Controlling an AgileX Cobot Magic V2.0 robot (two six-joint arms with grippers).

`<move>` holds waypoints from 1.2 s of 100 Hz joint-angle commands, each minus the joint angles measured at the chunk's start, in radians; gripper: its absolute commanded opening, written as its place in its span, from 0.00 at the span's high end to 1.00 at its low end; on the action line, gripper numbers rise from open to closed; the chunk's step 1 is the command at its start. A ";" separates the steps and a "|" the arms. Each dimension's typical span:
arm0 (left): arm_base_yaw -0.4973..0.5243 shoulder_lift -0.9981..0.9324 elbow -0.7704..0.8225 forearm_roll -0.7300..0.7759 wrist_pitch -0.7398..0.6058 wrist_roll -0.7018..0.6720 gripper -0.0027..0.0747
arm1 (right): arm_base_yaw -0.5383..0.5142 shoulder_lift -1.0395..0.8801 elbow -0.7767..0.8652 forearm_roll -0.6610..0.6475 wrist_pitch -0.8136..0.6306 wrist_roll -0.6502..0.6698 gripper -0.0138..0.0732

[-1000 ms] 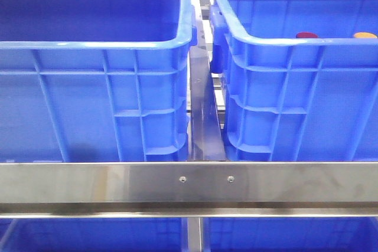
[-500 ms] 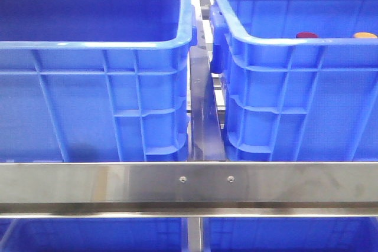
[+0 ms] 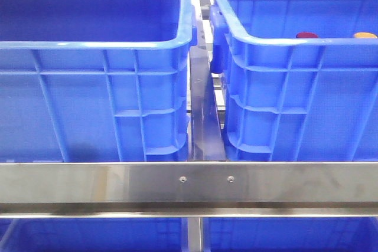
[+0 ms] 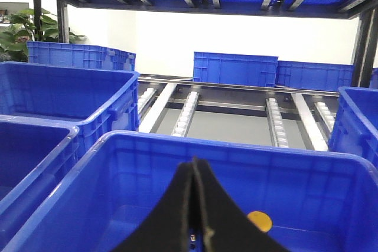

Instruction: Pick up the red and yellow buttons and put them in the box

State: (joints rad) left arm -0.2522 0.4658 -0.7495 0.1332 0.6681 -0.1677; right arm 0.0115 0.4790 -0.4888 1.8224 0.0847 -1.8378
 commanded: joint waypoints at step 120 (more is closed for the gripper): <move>0.153 -0.505 0.706 0.025 -0.564 -0.006 0.99 | 0.002 0.002 -0.027 0.097 0.031 0.001 0.92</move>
State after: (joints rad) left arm -0.1012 -0.0039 -0.0394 0.1654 0.1969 -0.1677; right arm 0.0115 0.4790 -0.4888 1.8224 0.0847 -1.8355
